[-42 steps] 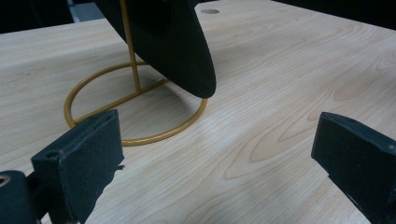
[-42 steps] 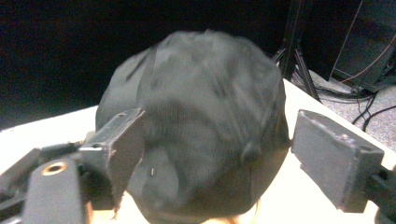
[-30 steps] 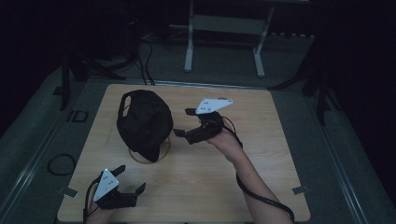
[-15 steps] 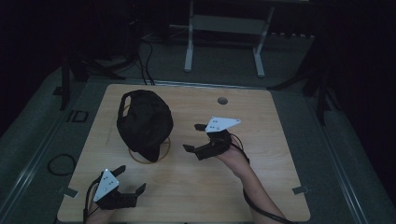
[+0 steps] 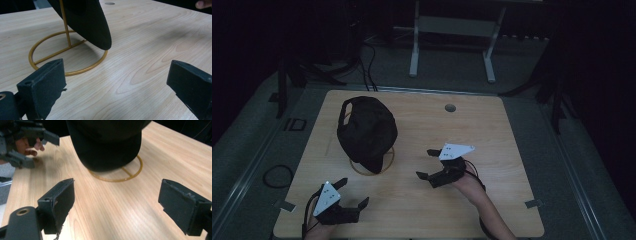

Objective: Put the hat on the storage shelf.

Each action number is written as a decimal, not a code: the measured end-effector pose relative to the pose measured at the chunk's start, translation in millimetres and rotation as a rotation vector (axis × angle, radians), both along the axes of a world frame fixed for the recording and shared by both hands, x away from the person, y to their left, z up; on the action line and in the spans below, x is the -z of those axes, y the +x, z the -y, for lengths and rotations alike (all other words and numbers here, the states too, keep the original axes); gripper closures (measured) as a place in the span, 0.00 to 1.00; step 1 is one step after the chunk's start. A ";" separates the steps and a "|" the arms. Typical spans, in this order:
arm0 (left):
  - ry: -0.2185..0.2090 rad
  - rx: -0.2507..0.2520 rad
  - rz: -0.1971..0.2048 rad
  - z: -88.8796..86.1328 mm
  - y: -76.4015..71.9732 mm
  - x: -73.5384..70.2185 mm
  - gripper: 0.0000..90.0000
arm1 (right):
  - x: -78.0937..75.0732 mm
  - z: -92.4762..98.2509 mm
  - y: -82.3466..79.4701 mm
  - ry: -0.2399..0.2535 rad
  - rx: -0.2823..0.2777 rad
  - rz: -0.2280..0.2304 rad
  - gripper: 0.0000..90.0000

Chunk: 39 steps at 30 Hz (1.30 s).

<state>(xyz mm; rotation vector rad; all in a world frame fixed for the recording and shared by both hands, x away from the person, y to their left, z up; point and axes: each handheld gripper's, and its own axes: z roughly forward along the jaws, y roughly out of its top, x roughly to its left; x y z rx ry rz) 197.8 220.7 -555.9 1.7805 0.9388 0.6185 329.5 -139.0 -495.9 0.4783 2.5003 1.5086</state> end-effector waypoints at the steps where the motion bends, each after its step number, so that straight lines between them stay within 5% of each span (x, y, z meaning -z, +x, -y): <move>1: 0.001 -0.001 0.001 -0.1 -0.1 0.1 0.03 | 3.1 1.3 -1.3 -0.002 0.000 -0.004 0.15; 24: 0.000 0.004 -0.005 0.6 0.4 1.4 0.03 | 50.0 53.3 -27.1 -0.056 0.068 -0.057 0.15; 39: -0.005 0.006 -0.013 0.0 1.1 2.6 0.03 | 56.8 82.9 -36.4 -0.046 0.101 -0.062 0.15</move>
